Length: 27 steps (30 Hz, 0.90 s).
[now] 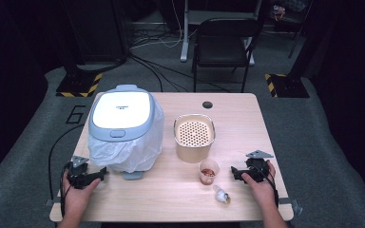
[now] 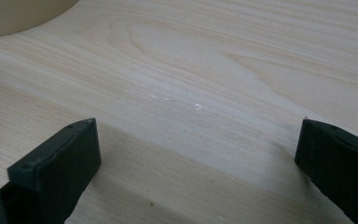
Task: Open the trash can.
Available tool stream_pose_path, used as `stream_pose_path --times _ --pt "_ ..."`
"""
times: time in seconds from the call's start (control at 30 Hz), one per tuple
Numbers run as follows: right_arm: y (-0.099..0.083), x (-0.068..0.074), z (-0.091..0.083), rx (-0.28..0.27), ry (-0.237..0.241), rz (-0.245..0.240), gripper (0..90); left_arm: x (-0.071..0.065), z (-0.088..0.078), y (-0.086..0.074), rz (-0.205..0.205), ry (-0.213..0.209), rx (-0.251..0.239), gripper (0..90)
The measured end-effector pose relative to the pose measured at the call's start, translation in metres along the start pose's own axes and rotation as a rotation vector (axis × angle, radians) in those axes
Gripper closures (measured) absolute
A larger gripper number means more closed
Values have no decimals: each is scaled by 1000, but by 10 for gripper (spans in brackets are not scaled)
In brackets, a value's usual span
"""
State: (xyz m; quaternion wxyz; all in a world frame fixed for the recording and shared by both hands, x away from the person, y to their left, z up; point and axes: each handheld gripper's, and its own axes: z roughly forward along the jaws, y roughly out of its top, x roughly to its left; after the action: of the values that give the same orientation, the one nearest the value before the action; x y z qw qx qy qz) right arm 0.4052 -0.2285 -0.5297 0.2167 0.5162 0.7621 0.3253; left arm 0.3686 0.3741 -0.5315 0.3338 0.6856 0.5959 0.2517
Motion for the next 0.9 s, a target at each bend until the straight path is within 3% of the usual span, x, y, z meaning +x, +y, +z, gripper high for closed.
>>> stream_pose_path --times 0.03,0.07,0.1,0.13,0.17,0.2,0.23,0.3,0.4,0.57,0.7,0.73,0.9 --pt "0 0 0 0 0 0 0 1 -1 0 8 2 -3 194" --pt "0 0 0 0 0 0 0 1 -4 -1 -26 -3 -14 254" --pt "0 0 0 0 0 0 0 1 -4 -1 -26 -3 -14 292" --pt "0 0 0 0 0 0 0 2 -8 -1 -75 -14 -16 316" --pt "0 0 0 0 0 0 0 2 -8 -1 -75 -14 -16 347" --pt "0 0 0 0 0 0 0 1 -13 -2 -92 -15 5 347" --pt "0 0 0 0 0 0 0 -1 -16 -1 -106 -17 14 423" --pt "0 0 0 0 -1 -1 0 -7 -23 1 -118 -23 24 489" --pt "0 0 0 0 -1 0 0 -19 -39 9 -65 -16 2 524" --pt "0 0 0 0 0 0 0 -42 -55 8 -26 -34 -10 549" --pt "0 0 0 0 0 0 0 -56 -60 4 -13 -63 -11 568" --pt "0 0 0 0 0 0 0 -63 -61 4 -27 -67 -25 568" --pt "0 0 0 0 0 0 0 -79 -59 4 9 -99 -38 602"
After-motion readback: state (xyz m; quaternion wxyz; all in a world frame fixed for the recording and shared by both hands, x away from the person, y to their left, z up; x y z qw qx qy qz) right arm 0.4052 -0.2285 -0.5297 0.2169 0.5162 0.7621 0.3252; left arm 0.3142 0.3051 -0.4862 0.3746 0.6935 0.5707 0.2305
